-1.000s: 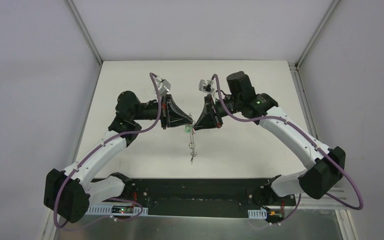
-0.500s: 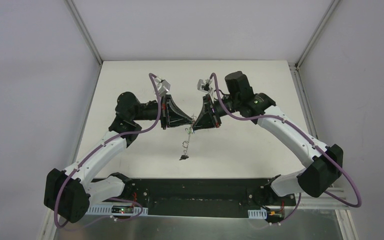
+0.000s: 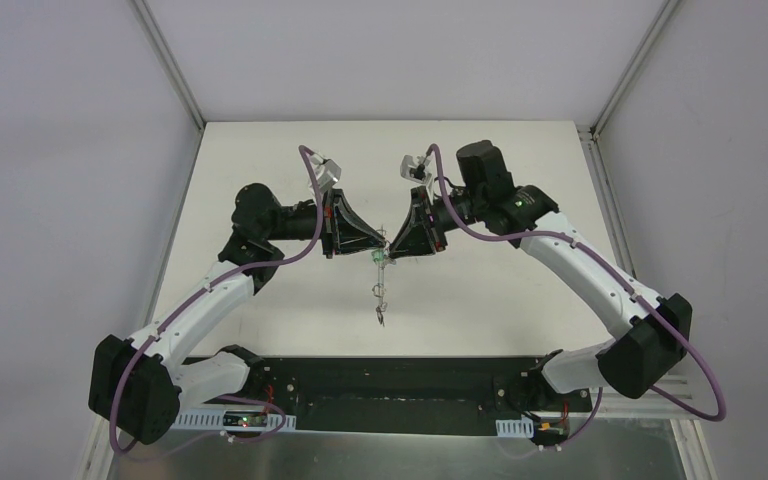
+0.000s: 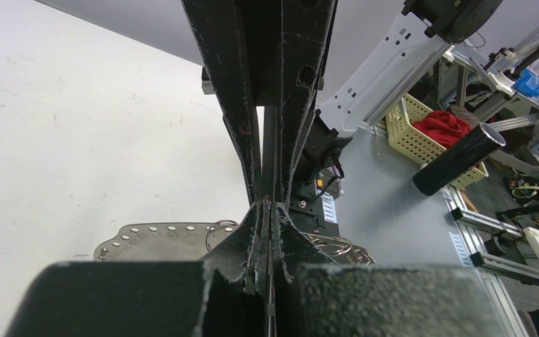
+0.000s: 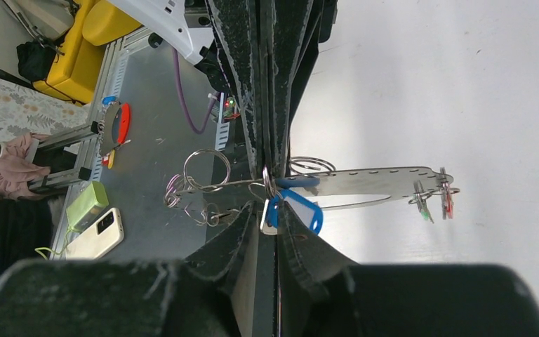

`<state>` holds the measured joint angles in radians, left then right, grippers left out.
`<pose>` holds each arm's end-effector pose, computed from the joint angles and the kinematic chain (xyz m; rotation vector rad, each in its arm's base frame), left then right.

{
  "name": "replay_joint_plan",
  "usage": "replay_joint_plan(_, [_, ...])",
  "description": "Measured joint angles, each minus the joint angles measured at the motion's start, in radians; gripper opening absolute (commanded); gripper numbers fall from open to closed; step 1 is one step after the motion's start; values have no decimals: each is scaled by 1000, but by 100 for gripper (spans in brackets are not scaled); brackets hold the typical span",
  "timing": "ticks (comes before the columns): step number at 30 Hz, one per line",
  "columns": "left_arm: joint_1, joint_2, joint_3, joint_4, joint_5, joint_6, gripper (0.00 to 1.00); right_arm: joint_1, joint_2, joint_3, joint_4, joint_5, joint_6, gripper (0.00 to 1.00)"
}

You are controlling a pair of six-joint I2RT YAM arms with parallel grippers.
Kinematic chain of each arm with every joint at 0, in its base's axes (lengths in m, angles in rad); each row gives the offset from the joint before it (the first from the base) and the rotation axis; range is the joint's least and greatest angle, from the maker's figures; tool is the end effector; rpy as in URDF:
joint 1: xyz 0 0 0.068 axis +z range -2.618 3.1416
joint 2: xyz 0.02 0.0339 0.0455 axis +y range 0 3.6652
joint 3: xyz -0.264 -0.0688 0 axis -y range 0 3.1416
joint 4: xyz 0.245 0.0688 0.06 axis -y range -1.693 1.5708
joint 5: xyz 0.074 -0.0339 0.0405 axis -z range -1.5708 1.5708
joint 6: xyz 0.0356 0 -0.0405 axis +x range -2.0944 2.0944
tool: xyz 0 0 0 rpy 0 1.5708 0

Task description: Put the keys on the keyring

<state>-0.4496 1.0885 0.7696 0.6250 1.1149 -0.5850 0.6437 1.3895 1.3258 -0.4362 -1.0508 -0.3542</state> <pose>0.1973 -0.1307 0.3546 0.9731 1.3144 -1.5156 0.2224 0.2055 0.3735 -1.4867 1.3591 1.2558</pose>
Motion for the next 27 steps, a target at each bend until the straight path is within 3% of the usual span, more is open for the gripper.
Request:
replay_joint_plan(14, [0, 0, -14, 6, 0, -1, 0, 0, 4, 21, -4, -2, 16, 18])
replay_joint_plan(23, [0, 0, -15, 6, 0, -1, 0, 3, 21, 21, 10, -5, 35, 13])
replay_joint_plan(27, [0, 0, -15, 6, 0, -1, 0, 8, 29, 21, 14, -5, 39, 6])
